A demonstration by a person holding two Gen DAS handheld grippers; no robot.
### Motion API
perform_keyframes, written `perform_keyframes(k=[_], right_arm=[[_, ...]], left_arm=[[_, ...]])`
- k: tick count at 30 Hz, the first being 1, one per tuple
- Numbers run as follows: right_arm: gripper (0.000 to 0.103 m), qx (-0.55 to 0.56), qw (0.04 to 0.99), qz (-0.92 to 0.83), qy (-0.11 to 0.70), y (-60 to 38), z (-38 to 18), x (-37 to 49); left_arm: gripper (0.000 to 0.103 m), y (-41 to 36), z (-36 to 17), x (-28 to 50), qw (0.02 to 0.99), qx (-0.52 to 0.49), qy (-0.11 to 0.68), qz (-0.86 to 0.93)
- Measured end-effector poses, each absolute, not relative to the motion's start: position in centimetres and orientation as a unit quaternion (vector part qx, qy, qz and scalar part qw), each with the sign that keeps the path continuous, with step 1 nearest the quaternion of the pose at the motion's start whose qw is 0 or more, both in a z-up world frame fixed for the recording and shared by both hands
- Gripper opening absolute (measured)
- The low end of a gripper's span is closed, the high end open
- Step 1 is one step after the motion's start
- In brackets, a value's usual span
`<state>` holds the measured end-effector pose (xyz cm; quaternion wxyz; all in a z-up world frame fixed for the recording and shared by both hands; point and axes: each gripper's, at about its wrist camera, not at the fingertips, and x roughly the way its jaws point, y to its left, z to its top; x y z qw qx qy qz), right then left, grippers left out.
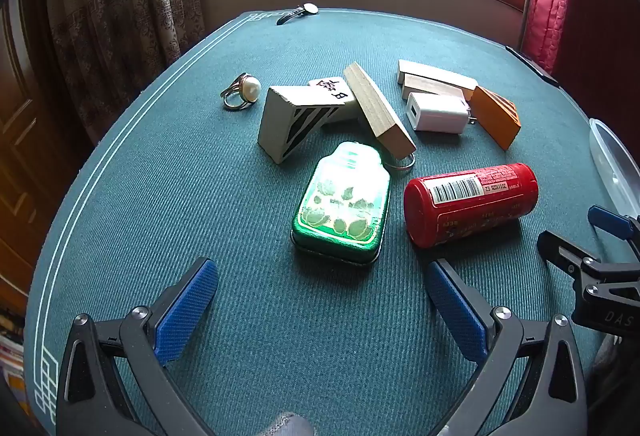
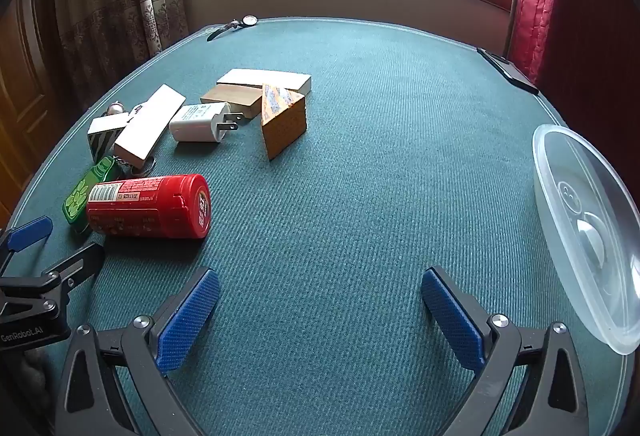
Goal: Organize rigid objects
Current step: 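Grasp the red can with the right gripper while the left gripper approaches the green keychain tag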
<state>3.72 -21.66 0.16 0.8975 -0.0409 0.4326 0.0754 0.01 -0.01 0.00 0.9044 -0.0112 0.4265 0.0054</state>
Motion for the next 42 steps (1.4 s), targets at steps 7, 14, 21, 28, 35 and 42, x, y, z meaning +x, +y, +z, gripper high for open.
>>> perform_keyframes(k=[7,14,21,28,35,42], right_arm=[[0.103,-0.041,0.897,0.075,0.434,-21.6,0.1,3.8],[0.103,-0.042,0.897,0.081,0.432,-21.4,0.2,4.0],[0.103,-0.010,0.884,0.145,0.444,-19.9,1.0,2.6],[0.103,-0.022,0.881,0.196,0.431,-15.8,2.3,2.8],[0.103,-0.022,0.874,0.210,0.437,-12.9,2.3,4.5],[0.098,-0.023,0.876,0.191,0.443,-12.1,1.6,5.8]], left_arm=[[0.103,0.0,0.0,-0.1,0.905,-0.014,0.426,0.012],[0.103,0.9,0.4,-0.5,0.905,-0.017,0.425,-0.026],[0.101,3.8,0.7,-1.6,0.911,-0.060,0.408,-0.020],[0.101,5.7,1.1,-2.0,0.919,-0.054,0.391,0.016],[0.101,8.0,1.2,-2.5,0.919,-0.061,0.388,0.045],[0.101,8.7,0.9,-2.5,0.918,-0.069,0.388,0.049]])
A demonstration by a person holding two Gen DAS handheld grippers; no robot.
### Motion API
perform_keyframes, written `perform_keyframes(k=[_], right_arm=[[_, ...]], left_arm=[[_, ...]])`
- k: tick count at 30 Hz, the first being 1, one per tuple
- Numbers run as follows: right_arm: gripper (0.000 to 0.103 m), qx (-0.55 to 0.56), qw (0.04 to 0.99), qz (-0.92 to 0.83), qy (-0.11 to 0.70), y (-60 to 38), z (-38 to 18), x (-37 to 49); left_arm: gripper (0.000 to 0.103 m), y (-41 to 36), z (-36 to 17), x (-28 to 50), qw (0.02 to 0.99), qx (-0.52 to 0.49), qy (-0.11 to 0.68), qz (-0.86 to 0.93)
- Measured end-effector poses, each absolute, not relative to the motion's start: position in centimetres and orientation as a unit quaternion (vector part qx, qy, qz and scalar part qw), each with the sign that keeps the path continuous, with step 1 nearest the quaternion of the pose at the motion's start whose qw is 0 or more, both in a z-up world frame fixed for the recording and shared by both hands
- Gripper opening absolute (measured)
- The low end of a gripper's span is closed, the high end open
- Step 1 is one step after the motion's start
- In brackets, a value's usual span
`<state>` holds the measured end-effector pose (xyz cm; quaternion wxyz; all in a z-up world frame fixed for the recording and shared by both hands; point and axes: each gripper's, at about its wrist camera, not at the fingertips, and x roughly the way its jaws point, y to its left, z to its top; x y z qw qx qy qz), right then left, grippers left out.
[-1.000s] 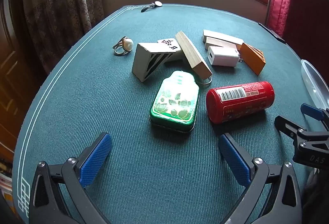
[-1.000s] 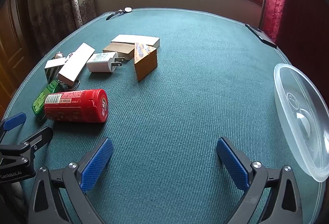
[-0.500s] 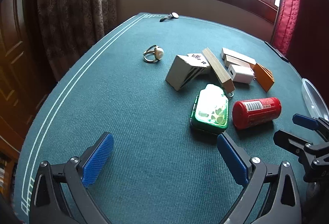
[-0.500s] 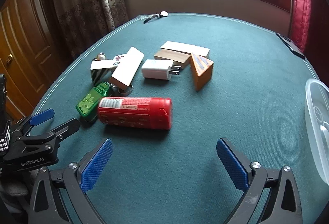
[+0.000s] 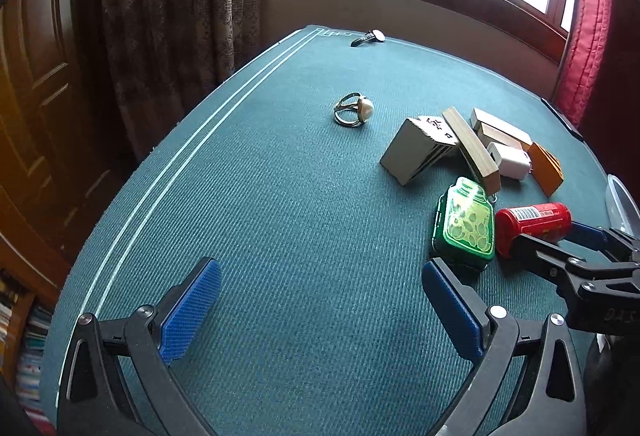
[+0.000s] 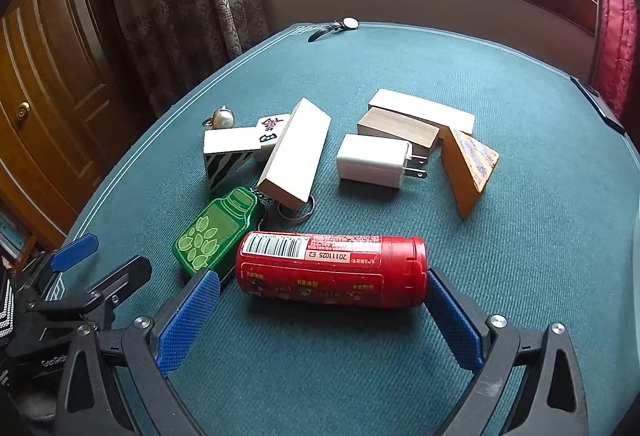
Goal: Organize rigid objects
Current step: 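Grasp the red can with the right gripper while the left gripper approaches the green keychain tag, then carry the red can into the clear bowl with the right gripper while the left grasps the green tag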
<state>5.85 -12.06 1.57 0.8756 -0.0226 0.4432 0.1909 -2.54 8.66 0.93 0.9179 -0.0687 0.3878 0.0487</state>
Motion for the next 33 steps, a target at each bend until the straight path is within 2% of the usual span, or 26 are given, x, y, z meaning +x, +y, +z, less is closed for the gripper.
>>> perform_keyframes(k=[12,18,20,24,29,30,32,33], right_arm=[[0.096,-0.019,0.885,0.173,0.431,-14.6,1.6,4.6],[0.096,-0.008,0.894,0.155,0.420,-17.2,2.1,3.0],[0.096,-0.003,0.896,0.151,0.418,-18.0,2.2,2.7],[0.096,0.010,0.896,0.146,0.418,-19.4,2.2,2.3],[0.096,0.022,0.899,0.144,0.414,-20.5,2.3,1.8],[0.096,0.023,0.899,0.144,0.413,-20.7,2.4,1.8],[0.096,0.027,0.900,0.144,0.411,-21.0,2.5,1.7],[0.096,0.029,0.900,0.145,0.411,-21.1,2.6,1.8]], left_arm=[[0.101,5.8,2.1,-1.3,0.921,-0.050,0.386,0.024],[0.095,3.1,2.6,0.2,0.922,-0.031,0.385,-0.001],[0.088,2.3,2.5,0.9,0.921,-0.028,0.388,-0.012],[0.081,0.9,2.2,2.1,0.918,-0.021,0.396,-0.028],[0.059,-0.2,1.3,3.3,0.909,-0.021,0.414,-0.043],[0.059,-0.3,1.4,3.3,0.911,-0.015,0.411,-0.040],[0.049,-0.5,1.4,3.4,0.911,-0.008,0.412,-0.036],[0.049,-0.5,1.4,3.4,0.910,-0.009,0.413,-0.036]])
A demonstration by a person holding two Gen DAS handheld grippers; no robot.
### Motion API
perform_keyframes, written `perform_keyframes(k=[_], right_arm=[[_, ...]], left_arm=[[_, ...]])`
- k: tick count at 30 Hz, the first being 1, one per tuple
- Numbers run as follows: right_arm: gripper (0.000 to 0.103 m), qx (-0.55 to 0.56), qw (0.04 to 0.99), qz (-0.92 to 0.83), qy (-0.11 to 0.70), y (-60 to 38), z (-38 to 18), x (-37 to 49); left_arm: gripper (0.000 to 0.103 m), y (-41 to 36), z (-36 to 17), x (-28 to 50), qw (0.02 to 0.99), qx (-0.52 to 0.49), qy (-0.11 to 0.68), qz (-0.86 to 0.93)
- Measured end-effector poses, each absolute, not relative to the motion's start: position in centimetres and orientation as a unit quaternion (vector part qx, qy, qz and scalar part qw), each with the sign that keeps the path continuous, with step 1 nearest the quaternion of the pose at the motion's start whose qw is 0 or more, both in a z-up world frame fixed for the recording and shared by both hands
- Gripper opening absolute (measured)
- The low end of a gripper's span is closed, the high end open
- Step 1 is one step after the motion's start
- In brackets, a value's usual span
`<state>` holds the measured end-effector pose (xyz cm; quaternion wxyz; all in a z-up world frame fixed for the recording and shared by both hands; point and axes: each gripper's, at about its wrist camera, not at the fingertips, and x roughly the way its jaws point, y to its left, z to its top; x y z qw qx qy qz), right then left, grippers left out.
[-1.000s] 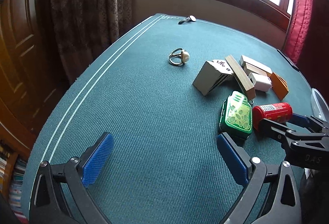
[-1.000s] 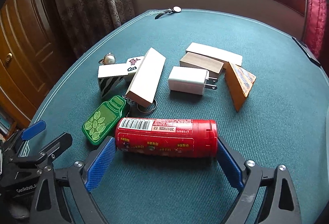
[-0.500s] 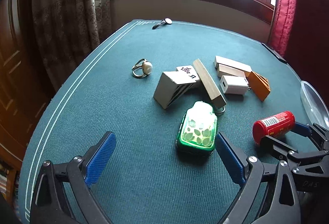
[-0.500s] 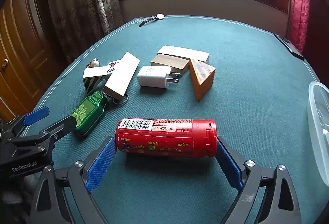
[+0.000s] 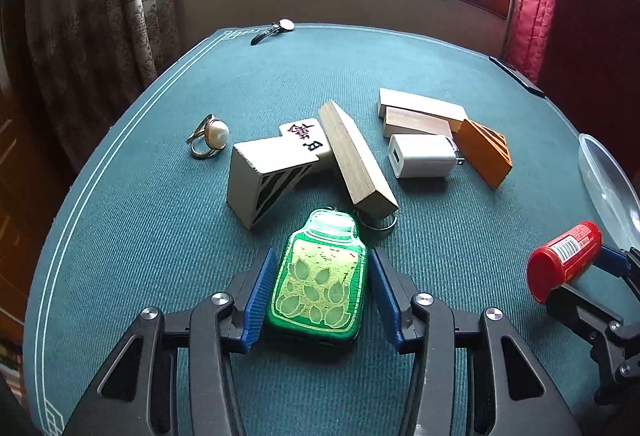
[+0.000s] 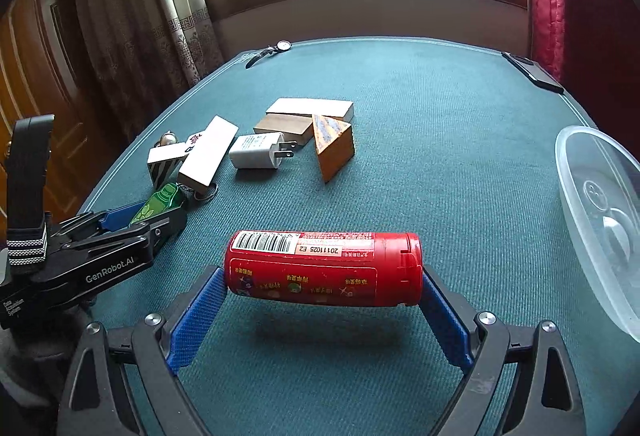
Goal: Organize rigid objects
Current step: 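Carry the red can into the clear bowl with the right gripper while the left grasps the green tag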
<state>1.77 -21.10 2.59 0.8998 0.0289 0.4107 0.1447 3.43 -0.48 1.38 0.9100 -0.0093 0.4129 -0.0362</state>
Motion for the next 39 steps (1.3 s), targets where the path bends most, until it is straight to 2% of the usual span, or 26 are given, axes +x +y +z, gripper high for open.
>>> perform_keyframes(k=[12,39], right_arm=[[0.096,0.052,0.906,0.144,0.394,-23.3,3.2,1.4],[0.096,0.109,0.933,0.058,0.339,-33.3,5.7,-0.1]], left_arm=[[0.047,-1.2,2.2,1.4,0.908,-0.011,0.418,-0.039],[0.046,-10.2,7.1,0.1,0.915,0.046,0.378,-0.129]])
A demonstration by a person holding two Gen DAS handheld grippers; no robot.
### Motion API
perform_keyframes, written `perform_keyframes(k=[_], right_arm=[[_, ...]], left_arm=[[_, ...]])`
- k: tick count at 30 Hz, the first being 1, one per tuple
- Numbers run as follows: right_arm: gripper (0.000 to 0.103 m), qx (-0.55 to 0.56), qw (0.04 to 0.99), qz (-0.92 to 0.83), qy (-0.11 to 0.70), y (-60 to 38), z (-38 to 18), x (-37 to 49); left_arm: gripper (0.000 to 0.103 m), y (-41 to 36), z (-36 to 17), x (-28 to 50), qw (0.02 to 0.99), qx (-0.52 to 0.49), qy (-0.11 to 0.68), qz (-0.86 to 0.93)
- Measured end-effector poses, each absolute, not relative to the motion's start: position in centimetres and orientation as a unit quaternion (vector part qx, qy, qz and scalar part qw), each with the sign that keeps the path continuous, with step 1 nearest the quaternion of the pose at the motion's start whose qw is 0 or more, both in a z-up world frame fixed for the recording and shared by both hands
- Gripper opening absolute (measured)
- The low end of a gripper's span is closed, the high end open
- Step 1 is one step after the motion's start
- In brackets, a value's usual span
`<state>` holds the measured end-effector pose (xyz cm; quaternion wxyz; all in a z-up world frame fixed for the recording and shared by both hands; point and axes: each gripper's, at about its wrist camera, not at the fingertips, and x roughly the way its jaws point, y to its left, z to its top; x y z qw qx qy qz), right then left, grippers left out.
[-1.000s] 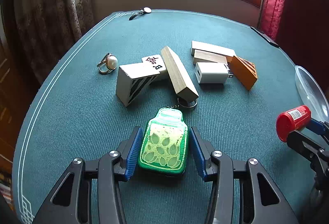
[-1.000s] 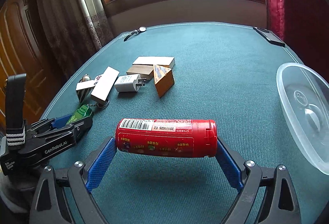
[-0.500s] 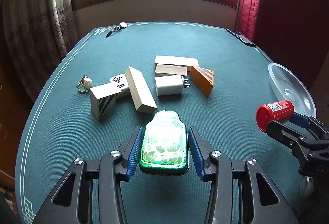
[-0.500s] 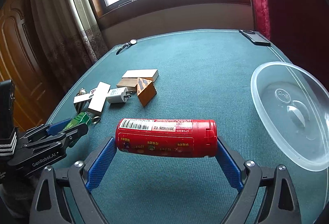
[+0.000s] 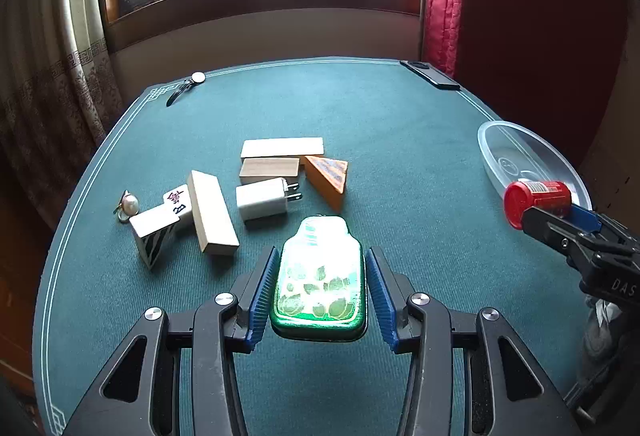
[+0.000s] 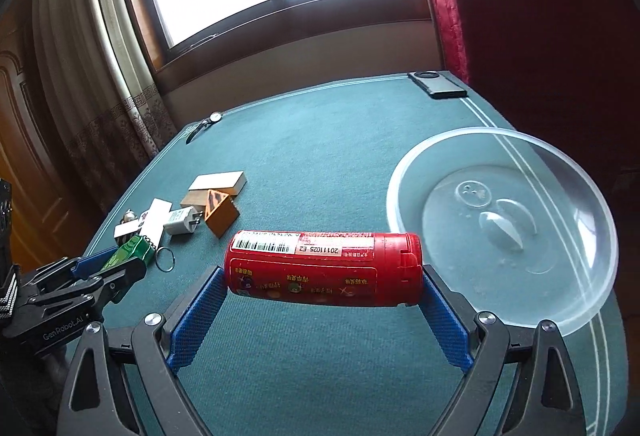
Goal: Organize rigid objects
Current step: 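Carry the red can into the clear bowl with the right gripper while the left grasps the green tag, then lower the green keychain tag into the bowl and open the left gripper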
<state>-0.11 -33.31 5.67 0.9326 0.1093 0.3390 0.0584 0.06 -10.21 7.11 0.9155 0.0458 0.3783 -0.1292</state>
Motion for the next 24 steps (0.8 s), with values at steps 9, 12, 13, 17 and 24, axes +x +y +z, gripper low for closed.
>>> perform_keyframes(k=[9,12,13,17,24], right_arm=[[0.096,0.122,0.940,-0.028,0.318,-39.2,6.0,-0.7],[0.097,0.128,0.936,-0.049,0.323,-40.8,5.4,-0.6],[0.097,0.130,0.935,-0.053,0.324,-41.2,5.2,-0.6],[0.100,0.144,0.931,-0.068,0.328,-42.7,4.4,-0.8],[0.100,0.144,0.931,-0.097,0.320,-44.0,3.8,-1.6]], left_arm=[[0.046,-13.5,8.4,0.2,0.916,0.058,0.365,-0.157],[0.046,-14.6,8.6,0.4,0.914,0.062,0.363,-0.168],[0.046,-15.0,8.7,0.4,0.914,0.062,0.363,-0.172],[0.046,-16.8,9.2,0.6,0.913,0.068,0.355,-0.187],[0.046,-20.3,10.5,1.1,0.913,0.083,0.334,-0.221]])
